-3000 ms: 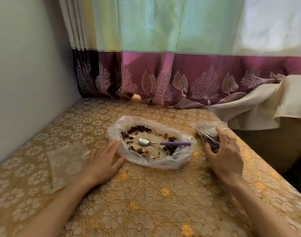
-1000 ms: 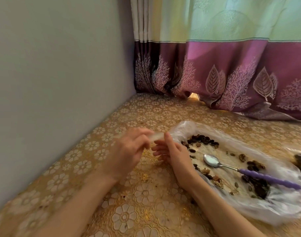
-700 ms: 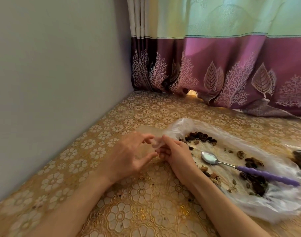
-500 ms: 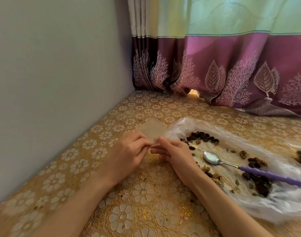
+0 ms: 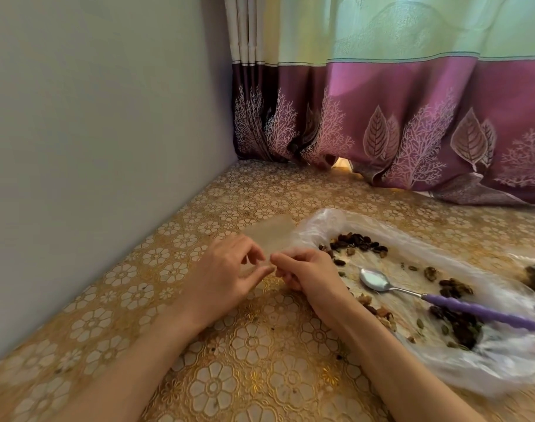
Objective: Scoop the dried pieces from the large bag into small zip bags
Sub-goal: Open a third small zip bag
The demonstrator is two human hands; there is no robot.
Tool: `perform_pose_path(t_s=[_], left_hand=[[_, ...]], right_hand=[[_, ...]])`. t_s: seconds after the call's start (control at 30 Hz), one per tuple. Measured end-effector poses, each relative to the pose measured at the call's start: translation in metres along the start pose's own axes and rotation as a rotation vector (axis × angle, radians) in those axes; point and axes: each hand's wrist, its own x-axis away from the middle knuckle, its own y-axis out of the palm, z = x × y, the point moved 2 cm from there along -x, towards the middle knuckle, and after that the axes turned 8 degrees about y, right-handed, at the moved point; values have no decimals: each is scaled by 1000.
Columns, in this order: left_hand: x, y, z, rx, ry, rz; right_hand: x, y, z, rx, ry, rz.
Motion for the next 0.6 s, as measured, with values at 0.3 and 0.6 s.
perform_pose_path(t_s=[0.3, 0.6], left_hand=[[0, 1, -6, 360, -131, 35], [-1, -1, -2, 286, -84, 51]], right_hand=[[5, 3, -2, 206, -107, -17], [7, 4, 0, 287, -150, -78]])
